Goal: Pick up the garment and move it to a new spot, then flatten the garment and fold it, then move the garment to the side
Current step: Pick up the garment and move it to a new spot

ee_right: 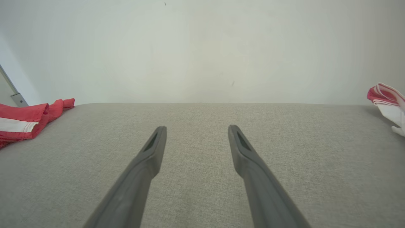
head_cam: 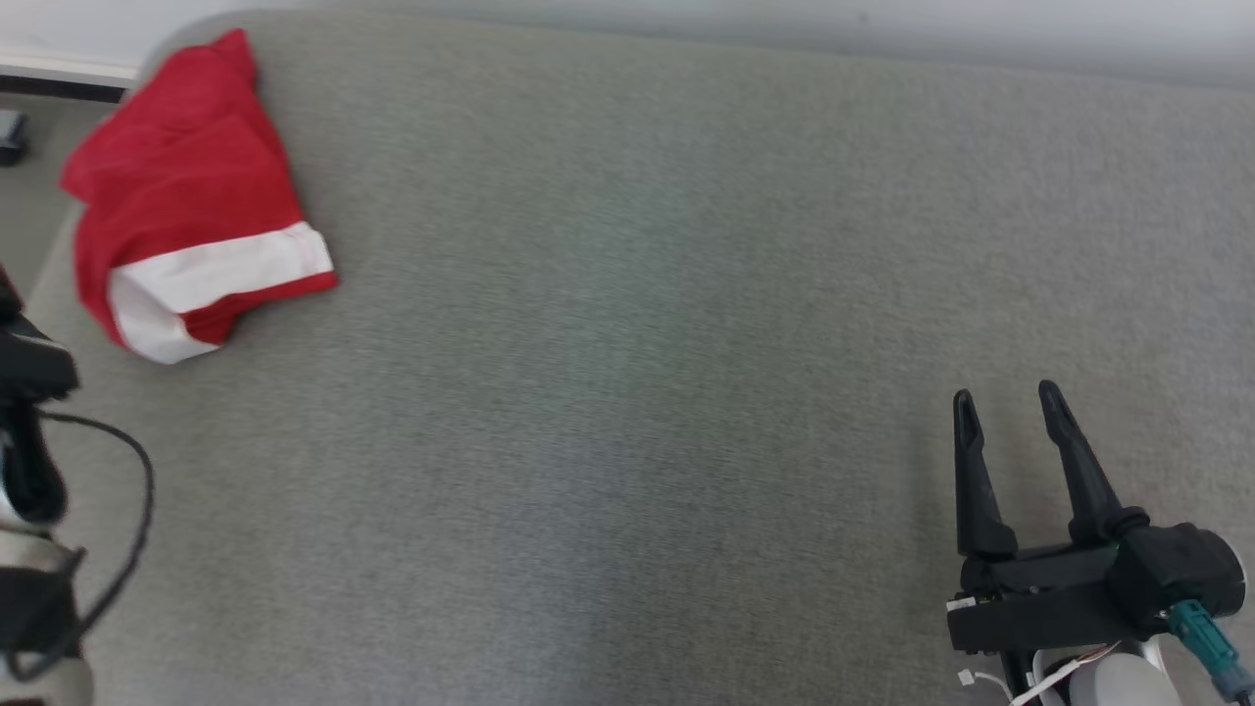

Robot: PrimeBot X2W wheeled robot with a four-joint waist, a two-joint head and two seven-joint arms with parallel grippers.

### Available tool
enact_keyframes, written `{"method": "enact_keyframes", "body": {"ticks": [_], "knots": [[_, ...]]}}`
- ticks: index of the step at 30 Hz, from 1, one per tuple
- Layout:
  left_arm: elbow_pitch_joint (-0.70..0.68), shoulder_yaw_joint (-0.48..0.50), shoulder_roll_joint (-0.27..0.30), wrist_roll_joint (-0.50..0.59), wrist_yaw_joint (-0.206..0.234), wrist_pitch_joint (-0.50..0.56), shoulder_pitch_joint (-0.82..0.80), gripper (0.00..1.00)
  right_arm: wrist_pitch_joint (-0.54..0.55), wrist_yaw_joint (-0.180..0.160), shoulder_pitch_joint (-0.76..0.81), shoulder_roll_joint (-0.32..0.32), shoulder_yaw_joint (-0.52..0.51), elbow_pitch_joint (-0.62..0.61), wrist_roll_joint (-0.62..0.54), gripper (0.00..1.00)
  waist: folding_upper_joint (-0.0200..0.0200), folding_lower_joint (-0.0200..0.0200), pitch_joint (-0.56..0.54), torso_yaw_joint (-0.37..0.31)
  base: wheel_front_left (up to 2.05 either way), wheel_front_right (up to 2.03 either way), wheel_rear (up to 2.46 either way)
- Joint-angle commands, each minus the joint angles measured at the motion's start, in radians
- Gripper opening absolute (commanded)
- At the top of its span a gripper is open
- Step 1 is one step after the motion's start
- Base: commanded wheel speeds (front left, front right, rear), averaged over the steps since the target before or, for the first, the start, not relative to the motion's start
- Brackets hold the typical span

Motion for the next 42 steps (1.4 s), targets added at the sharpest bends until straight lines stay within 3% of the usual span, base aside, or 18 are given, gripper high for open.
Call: {"method": "enact_keyframes", "body": {"ticks": [1,11,17,26,31,32,33,34,42], "knots": [[0.064,0.008,0.034,-0.035,-0.003,0.006,-0.069,1.0,0.0,-0.003,-0.018,-0.006,-0.004,-0.027,-0.011,1.0,-0.0002,-0.0002,0.125,-0.13,0.0,0.0,0.0],[0.306,0.007,0.157,-0.129,-0.005,0.119,-0.263,1.0,0.0,-0.003,-0.002,-0.031,-0.03,-0.121,-0.031,1.0,-0.0002,-0.0002,0.195,-0.206,0.0,0.0,0.0],[0.489,-0.003,0.207,-0.168,-0.006,0.276,-0.318,1.0,0.0,-0.003,0.018,-0.045,-0.059,-0.16,-0.032,1.0,-0.0002,-0.0002,0.215,-0.219,0.0,0.0,0.0],[0.675,-0.008,0.24,-0.219,0.009,0.476,-0.408,1.0,0.0,-0.003,0.029,-0.065,-0.071,-0.187,-0.044,1.0,-0.0002,-0.0002,0.248,-0.222,0.0,0.0,0.0],[0.718,-0.019,0.227,-0.213,0.035,0.503,-0.419,1.0,0.0,-0.003,0.042,-0.077,-0.083,-0.196,-0.042,1.0,-0.0002,-0.0002,0.248,-0.22,0.0,0.0,0.0],[0.722,-0.023,0.222,-0.212,0.035,0.5,-0.418,0.86,0.0,-0.003,0.044,-0.079,-0.085,-0.198,-0.043,1.0,-0.0002,-0.0002,0.247,-0.218,0.0,0.0,0.0],[0.723,-0.02,0.218,-0.22,0.032,0.489,-0.419,0.2,0.0,-0.003,0.046,-0.08,-0.086,-0.2,-0.044,1.0,-0.0002,-0.0002,0.245,-0.217,0.0,0.0,0.0],[0.723,-0.017,0.216,-0.223,0.031,0.474,-0.418,0.0,0.0,-0.003,0.047,-0.081,-0.087,-0.201,-0.045,1.0,-0.0002,-0.0002,0.243,-0.215,0.0,0.0,0.0],[0.681,-0.044,0.231,-0.204,0.009,0.302,-0.442,0.0,0.0,-0.003,0.047,-0.073,-0.076,-0.187,-0.041,1.0,-0.0002,-0.0002,0.203,-0.2,0.0,0.0,0.0]]}}
